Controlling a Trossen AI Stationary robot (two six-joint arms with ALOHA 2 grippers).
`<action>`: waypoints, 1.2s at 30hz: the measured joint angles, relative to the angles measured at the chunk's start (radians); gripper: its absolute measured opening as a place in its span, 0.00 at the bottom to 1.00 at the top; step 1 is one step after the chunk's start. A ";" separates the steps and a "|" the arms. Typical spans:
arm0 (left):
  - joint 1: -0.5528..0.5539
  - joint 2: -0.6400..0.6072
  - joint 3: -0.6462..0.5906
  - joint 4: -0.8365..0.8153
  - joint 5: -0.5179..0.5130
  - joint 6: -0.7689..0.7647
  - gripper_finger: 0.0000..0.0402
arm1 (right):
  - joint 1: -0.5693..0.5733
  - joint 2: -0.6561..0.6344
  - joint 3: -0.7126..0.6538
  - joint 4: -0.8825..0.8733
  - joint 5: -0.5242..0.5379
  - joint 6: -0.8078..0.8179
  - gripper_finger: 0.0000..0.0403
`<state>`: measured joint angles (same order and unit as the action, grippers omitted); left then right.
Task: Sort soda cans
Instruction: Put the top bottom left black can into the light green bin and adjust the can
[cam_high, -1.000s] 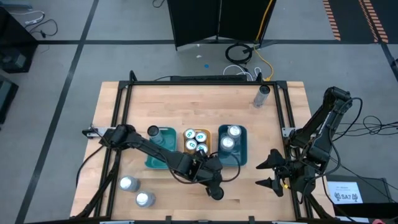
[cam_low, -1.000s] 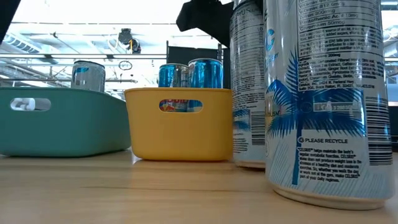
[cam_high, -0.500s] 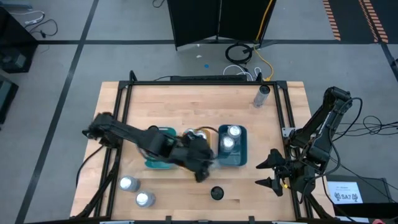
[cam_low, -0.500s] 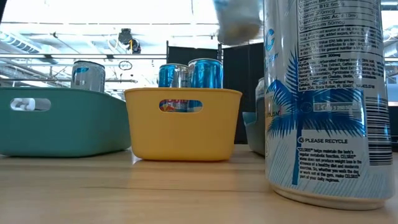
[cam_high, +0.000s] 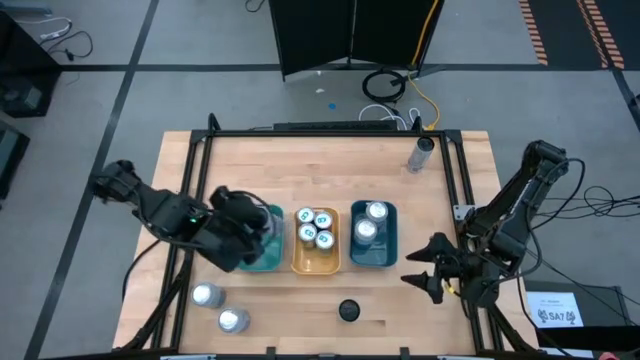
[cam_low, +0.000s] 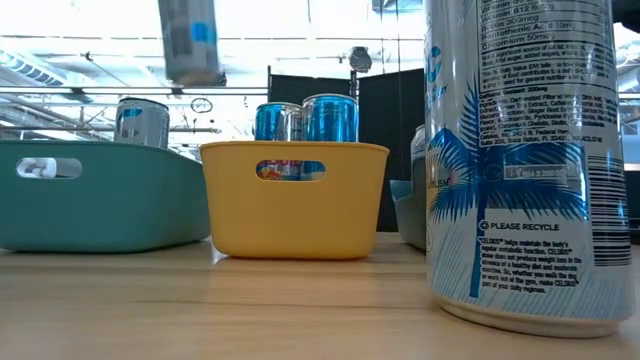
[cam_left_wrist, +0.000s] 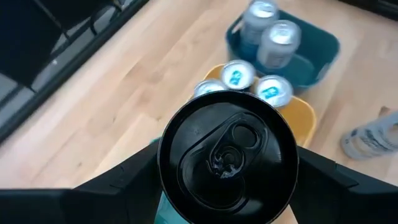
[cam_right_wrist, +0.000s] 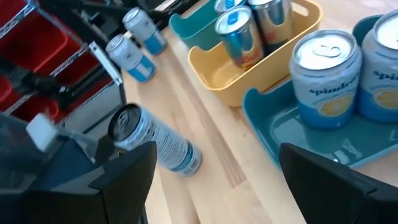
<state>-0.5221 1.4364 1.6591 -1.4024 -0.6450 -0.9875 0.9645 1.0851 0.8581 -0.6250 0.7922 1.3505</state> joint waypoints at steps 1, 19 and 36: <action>-0.002 -0.035 -0.056 0.024 -0.002 -0.017 0.70 | -0.008 0.000 0.000 0.000 0.000 0.003 0.82; 0.168 -0.276 -0.586 0.369 0.151 0.071 0.70 | -0.109 0.000 0.000 0.016 -0.002 0.078 0.82; 0.349 -0.248 -0.735 0.580 0.218 0.136 0.70 | -0.135 0.000 0.000 0.008 -0.005 0.044 0.82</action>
<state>-0.1726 1.1884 0.9241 -0.8219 -0.4266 -0.8512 0.8295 1.0855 0.8581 -0.6172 0.7872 1.3949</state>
